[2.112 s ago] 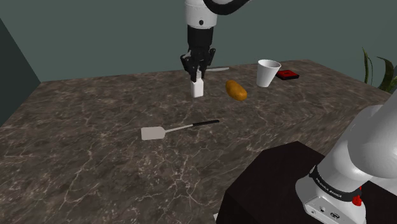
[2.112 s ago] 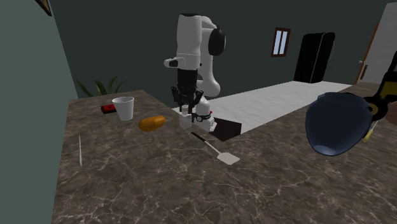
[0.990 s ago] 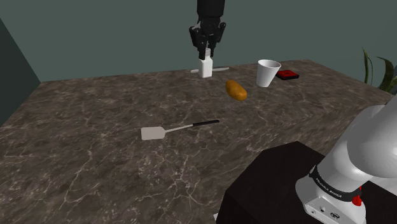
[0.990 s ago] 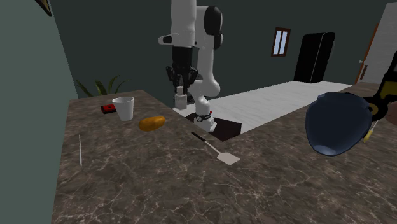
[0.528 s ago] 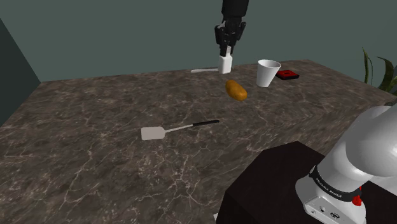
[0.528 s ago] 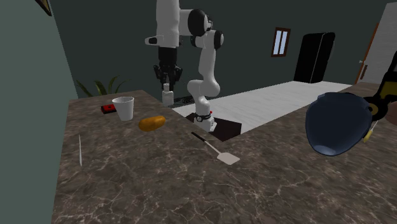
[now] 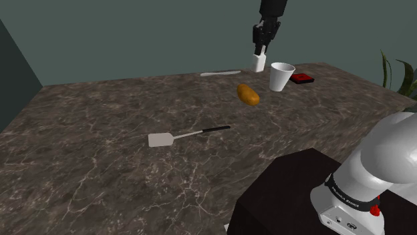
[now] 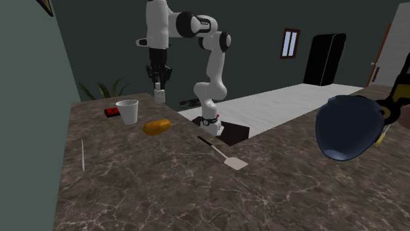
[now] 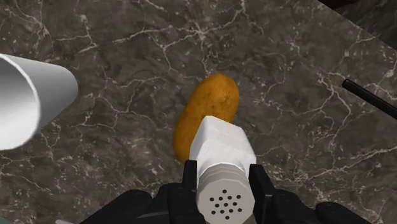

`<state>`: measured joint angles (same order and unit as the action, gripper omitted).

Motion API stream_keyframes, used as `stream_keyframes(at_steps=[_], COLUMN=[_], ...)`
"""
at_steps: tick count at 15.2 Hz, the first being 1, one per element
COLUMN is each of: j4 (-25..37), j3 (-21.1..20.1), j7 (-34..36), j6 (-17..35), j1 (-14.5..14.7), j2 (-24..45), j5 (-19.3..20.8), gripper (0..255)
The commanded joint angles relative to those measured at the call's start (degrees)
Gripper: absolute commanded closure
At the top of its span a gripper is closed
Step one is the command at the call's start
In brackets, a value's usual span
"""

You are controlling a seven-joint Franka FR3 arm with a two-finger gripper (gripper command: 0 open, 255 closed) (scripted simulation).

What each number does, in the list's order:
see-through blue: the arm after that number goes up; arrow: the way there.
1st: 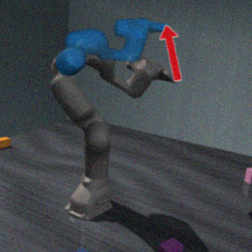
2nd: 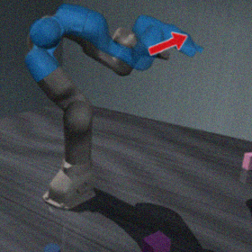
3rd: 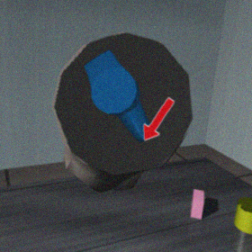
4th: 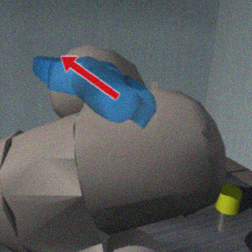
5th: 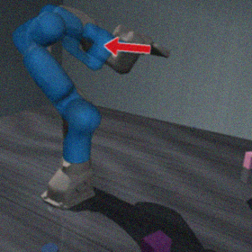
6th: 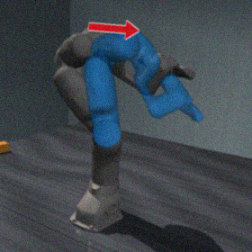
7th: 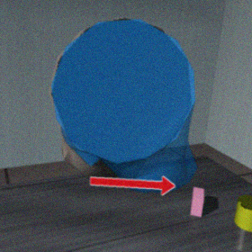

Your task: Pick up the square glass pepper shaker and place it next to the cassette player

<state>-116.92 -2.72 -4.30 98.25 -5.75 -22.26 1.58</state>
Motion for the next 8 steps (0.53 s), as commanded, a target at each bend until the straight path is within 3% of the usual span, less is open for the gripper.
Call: stream_keyframes(at_steps=[1,8], j4=[-1.01,-1.52], j3=[1.98,9.13], j7=[-2.84,-12.59], j6=[-0.08,0.17], j1=[-0.94,-4.31], j2=[-1.20,-1.94], j5=[0.55,2.81], gripper=[255,255])
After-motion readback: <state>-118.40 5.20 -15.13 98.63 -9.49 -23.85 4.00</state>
